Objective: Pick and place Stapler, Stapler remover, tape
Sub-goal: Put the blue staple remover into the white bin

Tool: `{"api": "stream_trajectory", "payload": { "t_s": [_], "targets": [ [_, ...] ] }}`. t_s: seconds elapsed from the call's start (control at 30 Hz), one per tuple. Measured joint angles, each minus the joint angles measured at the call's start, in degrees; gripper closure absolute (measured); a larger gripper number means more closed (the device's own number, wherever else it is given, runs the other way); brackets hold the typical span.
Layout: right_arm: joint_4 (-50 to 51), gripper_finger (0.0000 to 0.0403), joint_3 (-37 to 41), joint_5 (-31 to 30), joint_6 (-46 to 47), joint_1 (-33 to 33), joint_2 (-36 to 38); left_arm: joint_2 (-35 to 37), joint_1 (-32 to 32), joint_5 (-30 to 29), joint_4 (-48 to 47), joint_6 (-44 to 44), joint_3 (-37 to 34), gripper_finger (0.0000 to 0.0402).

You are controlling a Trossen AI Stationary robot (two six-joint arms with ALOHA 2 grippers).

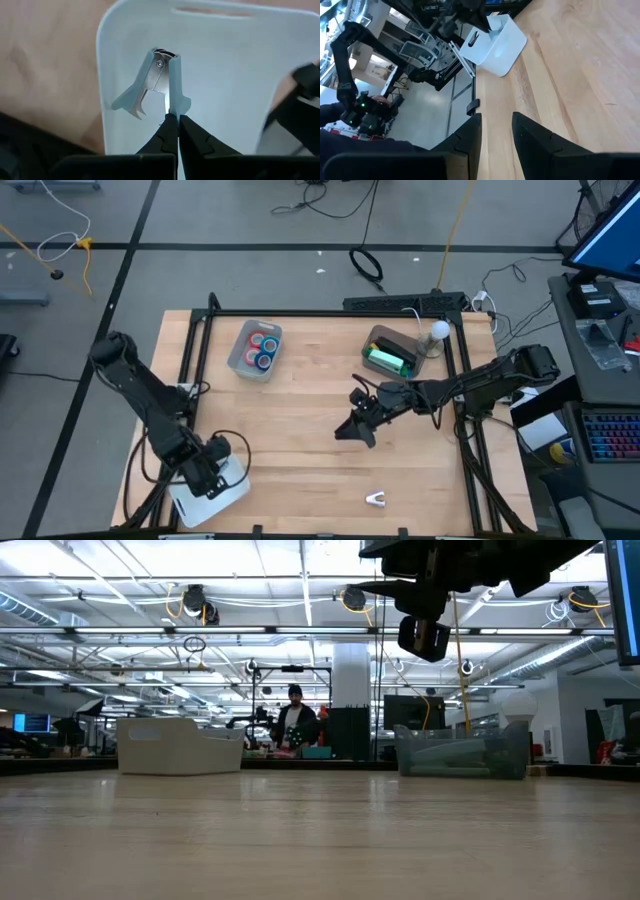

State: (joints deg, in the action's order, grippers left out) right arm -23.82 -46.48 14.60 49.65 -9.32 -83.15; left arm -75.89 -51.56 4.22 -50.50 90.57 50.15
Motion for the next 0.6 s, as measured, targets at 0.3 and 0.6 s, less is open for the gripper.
{"api": "stream_trajectory", "payload": {
  "t_s": [0.3,0.6],
  "targets": [
    [-0.1,0.0302,0.0,0.2,0.2,0.0,0.0,-4.8,1.9,-2.8,0.7,-3.6,0.0,0.0401],
    [-0.1,0.0302,0.0,0.2,0.2,0.0,0.0,-6.6,2.5,-2.5,0.7,-4.4,0.0,0.0399]
  ]
}}
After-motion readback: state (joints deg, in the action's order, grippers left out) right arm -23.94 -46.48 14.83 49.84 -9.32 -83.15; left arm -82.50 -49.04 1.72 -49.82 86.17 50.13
